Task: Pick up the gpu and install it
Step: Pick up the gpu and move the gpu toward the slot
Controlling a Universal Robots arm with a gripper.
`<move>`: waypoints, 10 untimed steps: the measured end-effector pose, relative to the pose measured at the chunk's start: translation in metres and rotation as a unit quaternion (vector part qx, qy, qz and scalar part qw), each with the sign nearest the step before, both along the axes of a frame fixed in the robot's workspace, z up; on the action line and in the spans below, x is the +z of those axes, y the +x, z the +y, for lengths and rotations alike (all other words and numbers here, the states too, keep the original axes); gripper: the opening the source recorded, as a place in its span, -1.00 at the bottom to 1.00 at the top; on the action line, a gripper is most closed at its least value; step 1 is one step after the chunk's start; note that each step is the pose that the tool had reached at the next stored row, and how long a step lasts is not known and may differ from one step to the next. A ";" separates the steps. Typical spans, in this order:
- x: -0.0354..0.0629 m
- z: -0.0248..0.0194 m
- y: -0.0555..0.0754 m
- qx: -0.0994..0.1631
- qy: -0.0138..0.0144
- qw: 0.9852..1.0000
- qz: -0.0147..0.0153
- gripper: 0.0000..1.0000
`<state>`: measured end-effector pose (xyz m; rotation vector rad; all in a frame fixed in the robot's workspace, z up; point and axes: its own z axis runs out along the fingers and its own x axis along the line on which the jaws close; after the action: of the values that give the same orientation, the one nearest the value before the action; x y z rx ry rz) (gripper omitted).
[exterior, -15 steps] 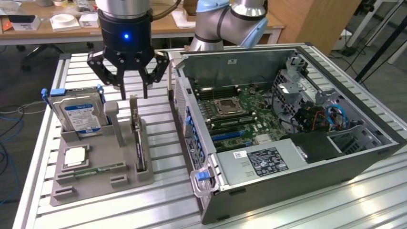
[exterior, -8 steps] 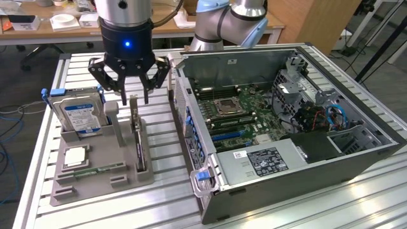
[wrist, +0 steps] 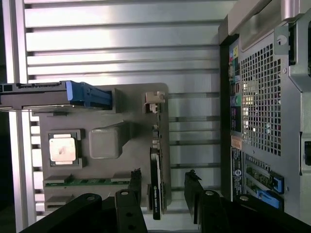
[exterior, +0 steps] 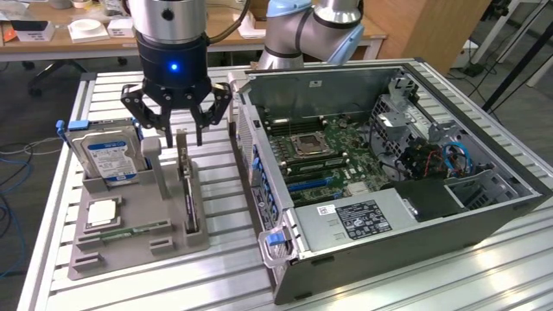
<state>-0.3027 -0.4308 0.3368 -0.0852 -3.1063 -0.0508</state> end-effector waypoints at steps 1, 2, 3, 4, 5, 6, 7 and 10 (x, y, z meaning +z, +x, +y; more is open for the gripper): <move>0.0000 0.0000 0.000 0.000 0.000 1.000 0.000 -0.03; 0.0000 0.0000 0.000 0.000 0.000 1.000 0.000 -0.03; 0.0000 0.0000 0.000 0.000 0.000 1.000 0.000 -0.03; 0.0000 -0.0001 0.000 0.000 0.000 1.000 0.000 -0.03; -0.0001 -0.0001 0.000 0.000 -0.001 1.000 0.000 -0.03; 0.0000 -0.0001 0.000 0.000 -0.001 1.000 0.000 -0.03; 0.0000 -0.0001 0.000 0.000 -0.001 1.000 0.000 -0.03; 0.0000 -0.0001 0.000 0.000 -0.001 1.000 0.000 -0.03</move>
<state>-0.3026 -0.4309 0.3368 -0.0850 -3.1064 -0.0473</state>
